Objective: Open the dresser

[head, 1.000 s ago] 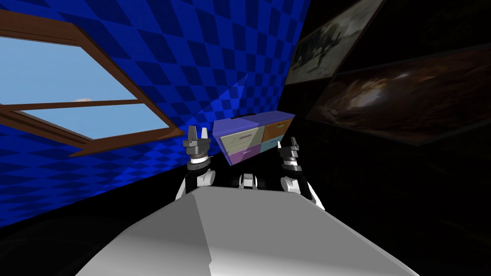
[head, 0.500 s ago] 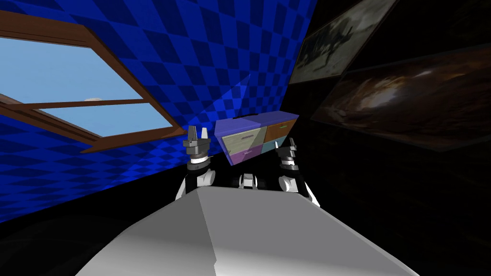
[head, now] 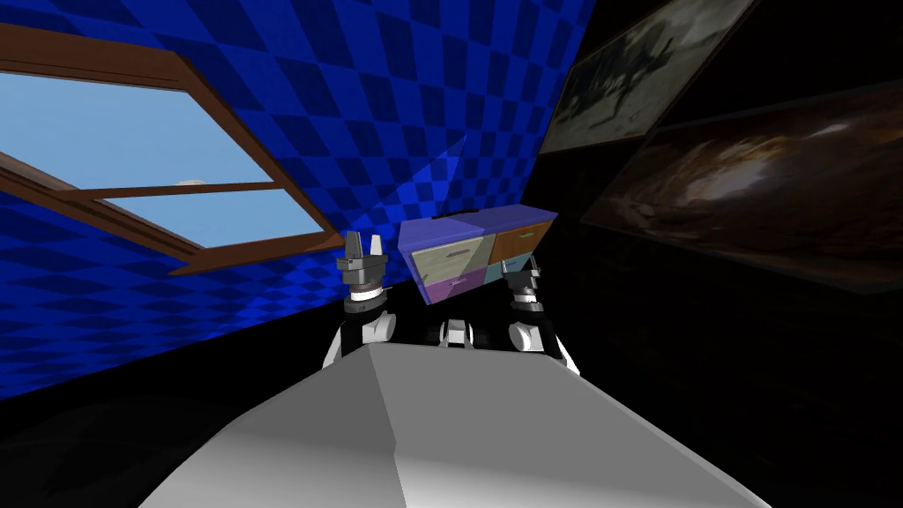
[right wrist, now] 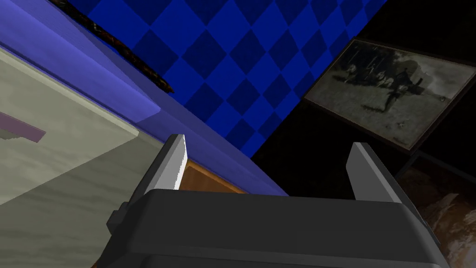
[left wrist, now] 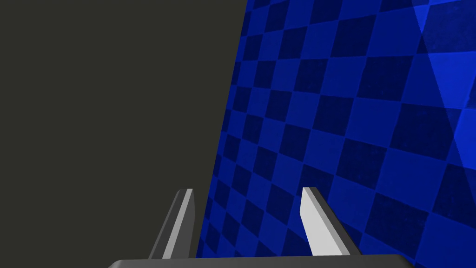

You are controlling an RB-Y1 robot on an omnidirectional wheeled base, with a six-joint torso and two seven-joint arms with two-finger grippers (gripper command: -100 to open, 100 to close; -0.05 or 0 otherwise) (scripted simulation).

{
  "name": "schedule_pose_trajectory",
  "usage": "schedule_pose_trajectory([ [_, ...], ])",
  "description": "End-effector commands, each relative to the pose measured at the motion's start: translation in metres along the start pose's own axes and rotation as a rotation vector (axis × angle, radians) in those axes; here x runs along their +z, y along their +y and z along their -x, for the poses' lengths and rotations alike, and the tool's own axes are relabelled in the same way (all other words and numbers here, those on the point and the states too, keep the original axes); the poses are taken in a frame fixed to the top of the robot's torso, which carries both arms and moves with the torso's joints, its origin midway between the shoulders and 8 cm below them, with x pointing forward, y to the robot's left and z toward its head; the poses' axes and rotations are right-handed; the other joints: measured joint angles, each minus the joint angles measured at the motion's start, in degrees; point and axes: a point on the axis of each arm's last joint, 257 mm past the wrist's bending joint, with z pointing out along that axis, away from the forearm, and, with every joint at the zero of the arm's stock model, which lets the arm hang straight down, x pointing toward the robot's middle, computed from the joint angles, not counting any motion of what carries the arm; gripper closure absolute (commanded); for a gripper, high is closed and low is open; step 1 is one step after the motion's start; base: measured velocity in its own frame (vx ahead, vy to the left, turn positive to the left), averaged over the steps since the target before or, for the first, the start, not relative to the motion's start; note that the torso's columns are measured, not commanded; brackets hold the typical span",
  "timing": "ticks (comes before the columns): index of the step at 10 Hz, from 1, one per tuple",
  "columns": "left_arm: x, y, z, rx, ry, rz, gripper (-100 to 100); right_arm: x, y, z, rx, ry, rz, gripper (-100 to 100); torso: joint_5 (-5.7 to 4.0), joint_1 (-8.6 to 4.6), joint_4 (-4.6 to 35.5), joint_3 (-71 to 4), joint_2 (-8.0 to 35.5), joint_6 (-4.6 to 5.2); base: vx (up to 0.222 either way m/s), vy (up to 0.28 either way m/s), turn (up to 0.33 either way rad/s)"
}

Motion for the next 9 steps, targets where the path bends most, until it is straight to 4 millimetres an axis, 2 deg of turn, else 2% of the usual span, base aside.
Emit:
schedule_pose_trajectory([
  [1,0.0,0.0,0.0,0.0,0.0,0.0,0,0.001,-0.009,0.003,0.121,-0.009,-0.005,-100,0.0,0.04,0.0,-0.01,-0.04,-0.04,0.03,0.012,0.072],
  [2,0.0,0.0,0.0,0.0,0.0,0.0,0,0.001,-0.017,0.006,0.192,-0.02,-0.01,-100,0.01,0.04,-0.01,-0.03,-0.05,-0.01,0.037,0.021,0.122],
  [4,0.0,0.0,0.0,0.0,0.0,0.0,0,0.001,-0.017,0.006,0.239,-0.02,-0.01,-100,0.01,0.03,-0.02,-0.04,-0.06,0.0,0.026,0.011,0.019],
  [5,0.0,0.0,0.0,0.0,0.0,0.0,0,0.001,-0.027,0.009,0.314,-0.033,-0.015,-100,-0.01,-0.03,0.0,0.0,0.01,0.0,0.026,0.007,0.097],
  [7,0.0,0.0,0.0,0.0,0.0,0.0,0,0.001,-0.027,0.009,0.353,-0.033,-0.014,-100,0.01,0.02,-0.01,-0.03,-0.04,-0.01,0.02,0.005,0.042],
  [8,0.0,0.0,0.0,0.0,0.0,0.0,0,0.001,-0.036,0.013,0.432,-0.048,-0.02,-100,0.0,0.01,0.0,-0.01,-0.01,0.0,0.026,0.015,0.125],
  [9,0.0,0.0,0.0,0.0,0.0,0.0,0,0.001,-0.036,0.013,0.458,-0.048,-0.019,-100,0.01,0.06,-0.01,-0.03,-0.07,-0.04,0.031,0.011,0.062],
])
